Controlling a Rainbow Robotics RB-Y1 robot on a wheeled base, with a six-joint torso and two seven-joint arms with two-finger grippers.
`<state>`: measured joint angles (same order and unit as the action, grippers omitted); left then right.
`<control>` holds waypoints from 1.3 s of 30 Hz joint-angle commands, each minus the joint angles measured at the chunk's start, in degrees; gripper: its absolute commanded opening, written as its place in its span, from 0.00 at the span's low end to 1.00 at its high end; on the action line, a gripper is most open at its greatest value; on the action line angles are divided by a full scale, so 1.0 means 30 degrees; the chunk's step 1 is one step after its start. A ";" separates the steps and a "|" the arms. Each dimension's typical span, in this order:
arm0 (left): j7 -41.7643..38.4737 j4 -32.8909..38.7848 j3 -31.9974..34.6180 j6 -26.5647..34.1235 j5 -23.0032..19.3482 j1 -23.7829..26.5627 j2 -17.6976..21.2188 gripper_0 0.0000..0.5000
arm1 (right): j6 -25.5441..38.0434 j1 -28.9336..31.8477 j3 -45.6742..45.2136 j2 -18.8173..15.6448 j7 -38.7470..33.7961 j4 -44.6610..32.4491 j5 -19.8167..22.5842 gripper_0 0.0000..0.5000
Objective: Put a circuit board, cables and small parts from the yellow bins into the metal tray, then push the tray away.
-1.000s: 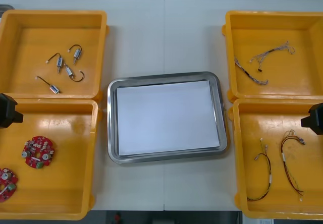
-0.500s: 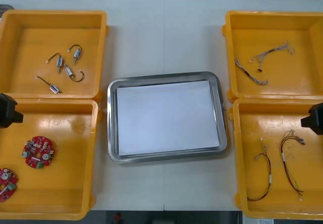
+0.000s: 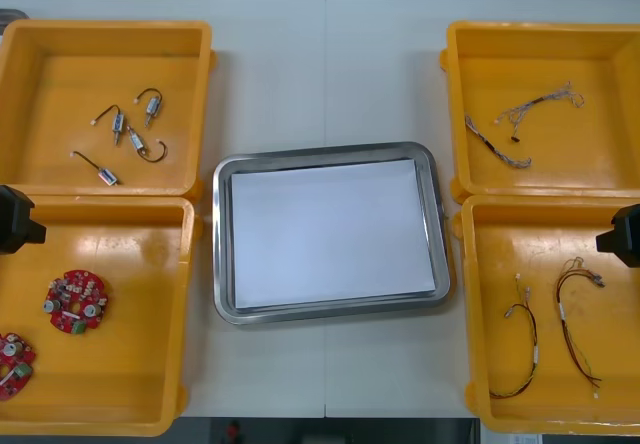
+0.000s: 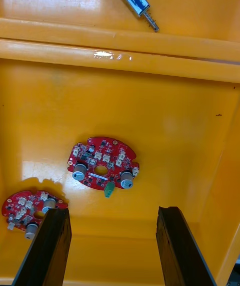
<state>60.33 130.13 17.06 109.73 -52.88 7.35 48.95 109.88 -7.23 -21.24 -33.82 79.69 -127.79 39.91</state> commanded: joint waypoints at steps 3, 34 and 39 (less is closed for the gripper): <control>0.1892 0.0070 0.0612 0.0089 -0.0155 -0.0105 0.0735 1.00 | 0.0041 -0.0167 0.0224 -0.0036 -0.0607 -0.0617 -0.0061 1.00; 0.3181 0.0656 0.0846 -0.3296 -0.0272 -0.3796 0.1028 1.00 | -0.0883 0.3583 0.0722 0.0256 -0.0226 -0.0558 0.0144 1.00; 0.3650 0.0656 0.0817 -0.4937 -0.0126 -0.5525 0.1291 1.00 | -0.3081 0.4550 0.1073 0.0520 -0.0021 -0.0558 -0.0031 1.00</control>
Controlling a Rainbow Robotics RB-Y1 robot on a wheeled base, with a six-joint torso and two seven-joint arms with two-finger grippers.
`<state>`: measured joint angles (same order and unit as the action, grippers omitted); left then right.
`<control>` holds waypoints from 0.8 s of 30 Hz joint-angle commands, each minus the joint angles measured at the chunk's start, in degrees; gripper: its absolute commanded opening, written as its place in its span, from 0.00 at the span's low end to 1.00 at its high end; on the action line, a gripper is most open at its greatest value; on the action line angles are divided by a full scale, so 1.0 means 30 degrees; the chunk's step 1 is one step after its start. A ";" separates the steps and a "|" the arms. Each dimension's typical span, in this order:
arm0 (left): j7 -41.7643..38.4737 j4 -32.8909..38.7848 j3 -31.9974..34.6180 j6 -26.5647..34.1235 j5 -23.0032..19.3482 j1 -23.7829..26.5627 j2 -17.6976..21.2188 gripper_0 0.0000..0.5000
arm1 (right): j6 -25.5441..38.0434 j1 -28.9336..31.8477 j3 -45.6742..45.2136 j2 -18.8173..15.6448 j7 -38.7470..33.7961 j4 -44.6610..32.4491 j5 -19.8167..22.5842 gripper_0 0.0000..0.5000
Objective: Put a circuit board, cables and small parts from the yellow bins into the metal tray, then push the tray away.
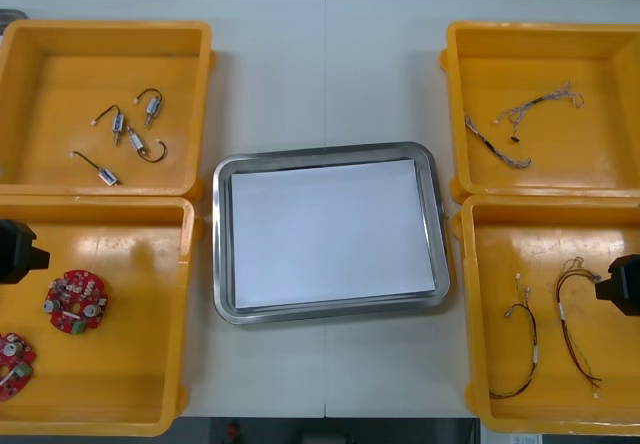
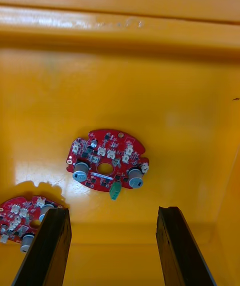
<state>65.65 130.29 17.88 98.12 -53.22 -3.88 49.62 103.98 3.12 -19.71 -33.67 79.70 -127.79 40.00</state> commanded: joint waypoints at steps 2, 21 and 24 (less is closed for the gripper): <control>0.2082 0.0602 0.0574 -0.1709 0.0162 -0.2514 0.1096 1.00 | -0.1934 0.1450 0.0828 0.0502 0.0065 -0.0556 -0.0179 1.00; 0.3634 0.0514 -0.0246 -0.6982 0.2154 -0.7289 0.1565 1.00 | -0.6182 0.2651 0.3026 0.0502 0.0680 0.1026 -0.1292 1.00; 0.3751 0.0280 -0.0627 -0.7656 0.2389 -0.7641 0.1682 1.00 | -0.6768 0.2651 0.3084 0.0502 0.0826 0.1612 -0.1351 1.00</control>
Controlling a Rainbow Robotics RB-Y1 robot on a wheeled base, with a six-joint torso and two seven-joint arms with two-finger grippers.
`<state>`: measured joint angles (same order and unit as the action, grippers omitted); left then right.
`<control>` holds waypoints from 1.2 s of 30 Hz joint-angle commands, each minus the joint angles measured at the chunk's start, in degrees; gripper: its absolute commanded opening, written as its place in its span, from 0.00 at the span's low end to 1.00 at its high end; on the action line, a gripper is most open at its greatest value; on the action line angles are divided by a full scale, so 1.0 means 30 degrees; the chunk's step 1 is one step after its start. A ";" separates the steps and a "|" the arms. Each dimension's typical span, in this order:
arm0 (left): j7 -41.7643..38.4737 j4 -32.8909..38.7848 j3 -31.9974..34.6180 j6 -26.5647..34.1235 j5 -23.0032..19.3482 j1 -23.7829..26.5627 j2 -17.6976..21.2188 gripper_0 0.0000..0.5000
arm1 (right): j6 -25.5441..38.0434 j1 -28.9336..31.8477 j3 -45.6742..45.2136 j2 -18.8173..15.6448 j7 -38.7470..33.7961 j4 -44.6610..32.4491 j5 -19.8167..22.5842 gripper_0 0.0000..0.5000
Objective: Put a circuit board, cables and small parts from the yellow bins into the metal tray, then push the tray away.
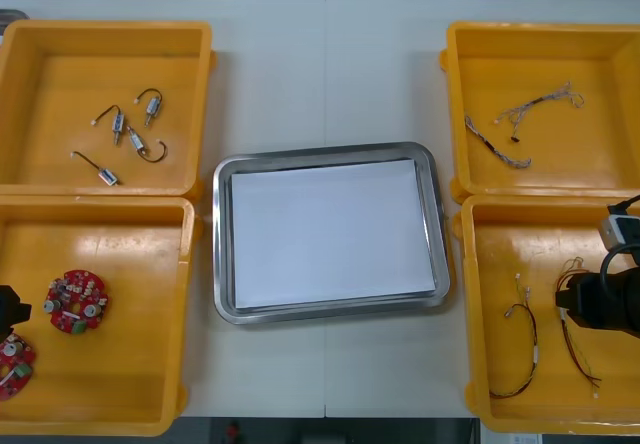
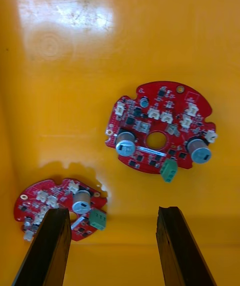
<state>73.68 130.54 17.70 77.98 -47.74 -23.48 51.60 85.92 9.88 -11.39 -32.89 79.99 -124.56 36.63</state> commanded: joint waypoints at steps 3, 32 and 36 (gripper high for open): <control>0.1162 -0.0096 -0.0832 -0.1561 0.0649 -0.1432 0.1052 1.00 | -0.1276 0.0397 0.0399 0.0240 0.0962 0.1089 -0.0286 1.00; 0.2158 -0.2850 -0.3411 -0.4402 0.2085 -0.1608 0.1052 1.00 | -0.3151 0.0807 0.2391 0.0240 0.1167 0.2730 -0.1194 1.00; 0.2188 -0.2908 -0.3645 -0.4490 0.2319 -0.1608 0.1052 1.00 | -0.3766 0.0925 0.2596 0.0240 0.1226 0.3111 -0.1253 1.00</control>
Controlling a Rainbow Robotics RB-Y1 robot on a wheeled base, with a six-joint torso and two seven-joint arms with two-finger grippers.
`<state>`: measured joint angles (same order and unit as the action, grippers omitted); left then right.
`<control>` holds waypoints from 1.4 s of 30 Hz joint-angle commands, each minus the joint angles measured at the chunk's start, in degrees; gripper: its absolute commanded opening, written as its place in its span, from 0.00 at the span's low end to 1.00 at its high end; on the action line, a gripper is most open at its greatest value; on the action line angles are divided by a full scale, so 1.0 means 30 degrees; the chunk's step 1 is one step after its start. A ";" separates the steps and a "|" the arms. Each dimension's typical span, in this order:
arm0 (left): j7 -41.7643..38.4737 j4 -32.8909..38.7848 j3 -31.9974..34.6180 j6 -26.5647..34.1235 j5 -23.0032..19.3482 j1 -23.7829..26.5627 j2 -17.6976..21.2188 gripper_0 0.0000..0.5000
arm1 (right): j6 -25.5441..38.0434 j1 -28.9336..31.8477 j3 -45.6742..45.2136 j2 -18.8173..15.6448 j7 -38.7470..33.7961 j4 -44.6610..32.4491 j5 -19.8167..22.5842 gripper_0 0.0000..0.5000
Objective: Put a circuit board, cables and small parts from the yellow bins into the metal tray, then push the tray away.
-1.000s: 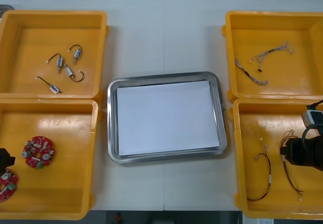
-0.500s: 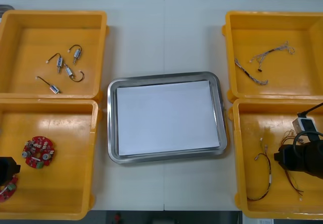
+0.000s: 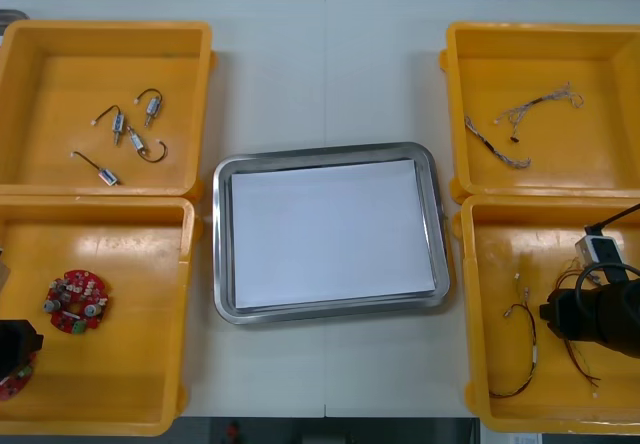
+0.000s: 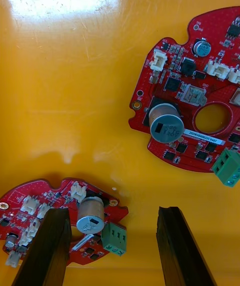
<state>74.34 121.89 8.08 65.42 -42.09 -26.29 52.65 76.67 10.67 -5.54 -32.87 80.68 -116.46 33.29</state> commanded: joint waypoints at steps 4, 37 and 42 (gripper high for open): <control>0.1967 -0.0462 -0.0908 -0.0975 0.0758 -0.0670 0.0701 1.00 | -0.0742 0.0751 0.0762 0.0234 0.0996 0.0442 -0.0198 1.00; 0.2406 -0.0375 -0.0849 -0.0829 0.0729 -0.0084 0.0848 0.00 | 0.0459 0.0839 0.0645 0.0204 0.0996 0.0354 -0.0052 0.00; 0.2113 0.1090 0.0323 0.2013 0.0318 0.0795 0.0848 0.00 | 0.1573 0.0839 -0.0234 0.0204 0.1025 -0.1111 0.0095 0.00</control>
<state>74.69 121.56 5.83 67.80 -40.23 -25.55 53.17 78.77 10.97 -5.38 -32.88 80.91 -117.01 32.90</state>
